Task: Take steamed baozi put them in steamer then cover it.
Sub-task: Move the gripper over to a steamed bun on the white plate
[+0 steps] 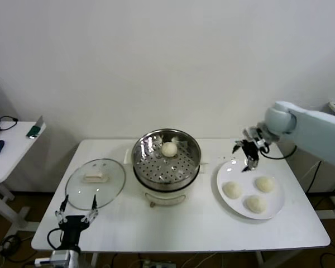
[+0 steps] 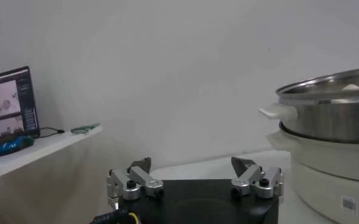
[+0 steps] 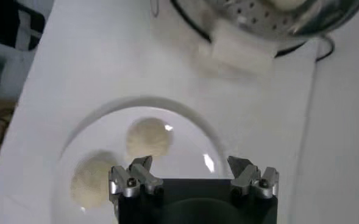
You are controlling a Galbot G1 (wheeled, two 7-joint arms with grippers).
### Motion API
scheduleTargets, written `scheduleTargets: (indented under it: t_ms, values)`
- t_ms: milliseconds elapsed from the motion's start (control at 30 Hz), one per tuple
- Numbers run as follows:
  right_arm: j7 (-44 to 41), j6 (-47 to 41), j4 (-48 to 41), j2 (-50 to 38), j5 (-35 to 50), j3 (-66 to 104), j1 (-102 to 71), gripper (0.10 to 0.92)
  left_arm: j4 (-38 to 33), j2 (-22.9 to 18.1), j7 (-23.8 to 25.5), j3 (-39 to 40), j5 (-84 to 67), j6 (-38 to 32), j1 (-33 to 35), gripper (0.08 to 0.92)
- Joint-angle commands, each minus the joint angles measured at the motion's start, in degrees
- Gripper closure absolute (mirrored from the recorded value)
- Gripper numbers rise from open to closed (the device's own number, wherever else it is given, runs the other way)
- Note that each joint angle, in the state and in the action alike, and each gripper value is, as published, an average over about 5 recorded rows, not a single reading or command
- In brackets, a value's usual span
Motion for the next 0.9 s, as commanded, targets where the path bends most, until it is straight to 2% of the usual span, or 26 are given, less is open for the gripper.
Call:
scheduleTargets:
  t_ms: [33,433,900]
  values:
    - [0.24,-4.91,-3.3,-2.01,-2.29,8.57,-14.23,0.203,-0.18,-0.34,0.13,-0.2,0.36,-0.22,0.82,0.177]
    - [1.01,-4.69,-10.31,7.01,-3.76,12.0,-17.97,0.203,1.17,-0.34,0.01,-0.81,0.25,-0.48,0.88,0.177]
    - [0.63,-3.71,-15.13,10.4,-5.8,13.36,-18.9,0.203,2.22,-0.1,-0.02,-1.26,0.13,-0.79,0.79,0.177]
